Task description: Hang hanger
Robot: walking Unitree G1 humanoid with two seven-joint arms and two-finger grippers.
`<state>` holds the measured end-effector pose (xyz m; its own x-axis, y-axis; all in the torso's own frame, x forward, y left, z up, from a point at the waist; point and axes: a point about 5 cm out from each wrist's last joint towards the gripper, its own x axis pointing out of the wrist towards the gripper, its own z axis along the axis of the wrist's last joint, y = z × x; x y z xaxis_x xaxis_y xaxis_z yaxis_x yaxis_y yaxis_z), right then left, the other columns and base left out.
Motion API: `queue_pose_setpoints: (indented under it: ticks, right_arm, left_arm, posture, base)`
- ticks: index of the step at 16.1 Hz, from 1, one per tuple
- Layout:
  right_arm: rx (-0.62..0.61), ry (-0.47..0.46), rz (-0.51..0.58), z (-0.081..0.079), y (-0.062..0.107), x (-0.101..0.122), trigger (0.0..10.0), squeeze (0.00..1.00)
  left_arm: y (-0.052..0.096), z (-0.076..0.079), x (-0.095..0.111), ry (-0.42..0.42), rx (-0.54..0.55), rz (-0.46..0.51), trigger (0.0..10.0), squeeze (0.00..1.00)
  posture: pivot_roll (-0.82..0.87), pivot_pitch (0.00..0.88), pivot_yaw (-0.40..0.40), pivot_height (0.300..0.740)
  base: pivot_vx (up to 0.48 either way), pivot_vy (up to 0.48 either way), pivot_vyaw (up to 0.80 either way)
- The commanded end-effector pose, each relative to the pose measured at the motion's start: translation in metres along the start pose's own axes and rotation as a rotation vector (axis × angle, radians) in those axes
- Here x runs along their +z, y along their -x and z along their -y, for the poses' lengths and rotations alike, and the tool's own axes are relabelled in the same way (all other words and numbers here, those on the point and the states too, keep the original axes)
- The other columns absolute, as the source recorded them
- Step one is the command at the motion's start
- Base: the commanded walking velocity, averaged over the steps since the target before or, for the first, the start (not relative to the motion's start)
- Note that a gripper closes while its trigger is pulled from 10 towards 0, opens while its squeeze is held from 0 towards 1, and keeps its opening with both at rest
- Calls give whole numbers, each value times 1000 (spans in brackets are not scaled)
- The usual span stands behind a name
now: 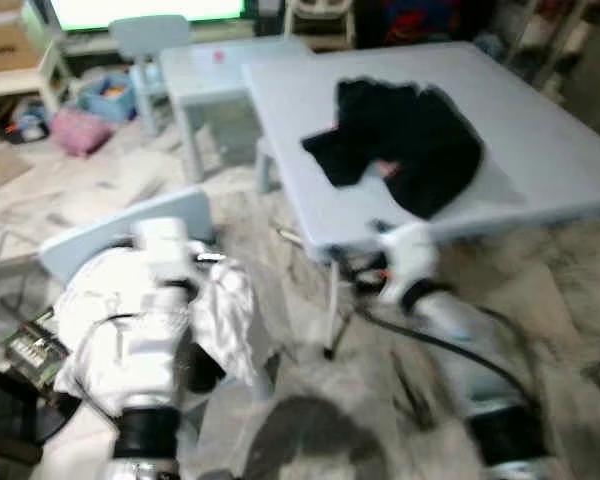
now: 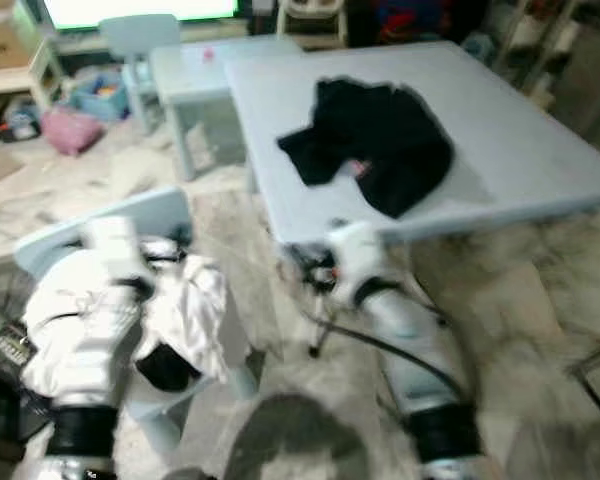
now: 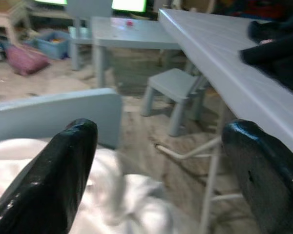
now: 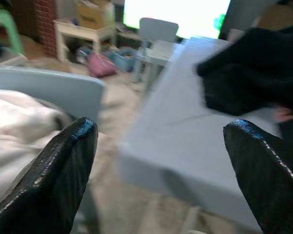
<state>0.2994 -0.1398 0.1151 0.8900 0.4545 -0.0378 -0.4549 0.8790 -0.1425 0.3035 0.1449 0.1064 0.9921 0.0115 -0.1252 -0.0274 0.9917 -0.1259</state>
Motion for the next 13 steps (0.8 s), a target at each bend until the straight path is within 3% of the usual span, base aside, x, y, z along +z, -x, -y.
queue_pose_setpoints:
  ticks: [1,6,8,13]
  right_arm:
    - [18,-2,25,-5,-6,6,10000,0]
    - [-24,10,61,1,-6,12,10000,0]
    - [-30,28,65,2,-5,13,10000,0]
    - [-28,14,75,2,-2,14,10000,0]
  left_arm:
    - [0,-11,1,-11,37,-6,10000,0]
    - [-1,-11,1,3,37,-7,10000,0]
    - [-1,-11,1,3,69,-17,10000,0]
    - [0,-18,-6,36,142,-65,10000,0]
  posture:
    - [-39,22,-28,740]
    - [-39,22,-28,740]
    - [-39,22,-28,740]
    - [-42,37,-42,740]
  base:
    - [412,0,0]
    - [410,0,0]
    - [0,0,0]
    - [0,0,622]
